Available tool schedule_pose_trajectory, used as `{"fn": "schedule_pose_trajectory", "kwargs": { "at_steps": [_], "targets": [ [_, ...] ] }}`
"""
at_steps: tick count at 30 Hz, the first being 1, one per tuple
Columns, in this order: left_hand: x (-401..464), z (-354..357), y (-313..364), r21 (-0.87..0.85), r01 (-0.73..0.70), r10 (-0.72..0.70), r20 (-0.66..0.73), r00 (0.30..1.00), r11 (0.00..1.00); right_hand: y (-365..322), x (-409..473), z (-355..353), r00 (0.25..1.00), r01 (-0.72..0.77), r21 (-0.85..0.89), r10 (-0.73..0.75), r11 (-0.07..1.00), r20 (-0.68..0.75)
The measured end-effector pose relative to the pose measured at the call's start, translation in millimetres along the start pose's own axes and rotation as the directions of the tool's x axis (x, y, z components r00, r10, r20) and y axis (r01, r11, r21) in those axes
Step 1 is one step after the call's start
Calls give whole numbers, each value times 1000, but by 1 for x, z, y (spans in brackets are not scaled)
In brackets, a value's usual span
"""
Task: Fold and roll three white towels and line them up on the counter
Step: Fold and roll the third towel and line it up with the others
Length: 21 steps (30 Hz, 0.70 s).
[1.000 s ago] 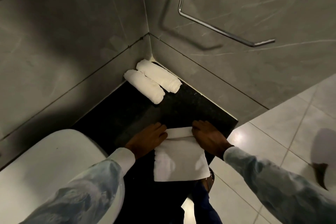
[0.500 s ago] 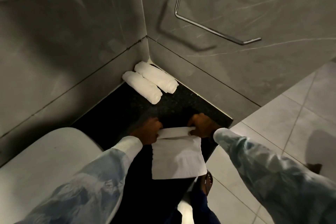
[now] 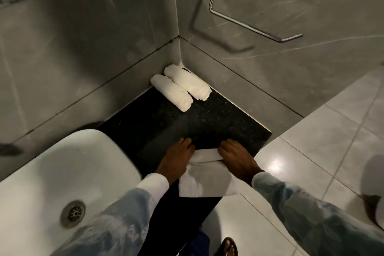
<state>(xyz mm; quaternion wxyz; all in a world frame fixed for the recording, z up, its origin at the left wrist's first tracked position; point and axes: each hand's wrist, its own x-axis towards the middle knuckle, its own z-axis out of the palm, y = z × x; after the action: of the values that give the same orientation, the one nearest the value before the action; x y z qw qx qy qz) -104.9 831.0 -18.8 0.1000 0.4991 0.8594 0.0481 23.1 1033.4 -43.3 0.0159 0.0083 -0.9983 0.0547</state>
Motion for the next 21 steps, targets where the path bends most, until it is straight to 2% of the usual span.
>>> {"fn": "schedule_pose_trajectory", "kwargs": {
  "at_steps": [4,8,10,13,17,19,21],
  "targets": [
    [-5,-8,0,-150,85,-67,124,990,985,-3,3,-9,996,-39,34,36,999,81],
    [0,-12,2,-248,264,-221,188,957,932,3,9,-29,960,-107,148,63,983,274],
    [1,-9,7,-252,296,-260,164,951,921,8,16,-42,921,-229,243,129,943,367],
    [-8,-1,18,-184,253,-248,52,967,950,13,24,-49,886,-343,278,211,898,412],
    [-38,29,35,-10,249,-249,-95,964,968,3,22,-43,873,-291,202,173,935,457],
    [-51,41,41,-15,257,-256,-145,956,966,-3,14,-36,866,-271,193,151,943,476],
    [-52,41,45,-38,273,-276,-153,949,961,-6,5,-32,887,-247,180,148,952,437]
  ]
}}
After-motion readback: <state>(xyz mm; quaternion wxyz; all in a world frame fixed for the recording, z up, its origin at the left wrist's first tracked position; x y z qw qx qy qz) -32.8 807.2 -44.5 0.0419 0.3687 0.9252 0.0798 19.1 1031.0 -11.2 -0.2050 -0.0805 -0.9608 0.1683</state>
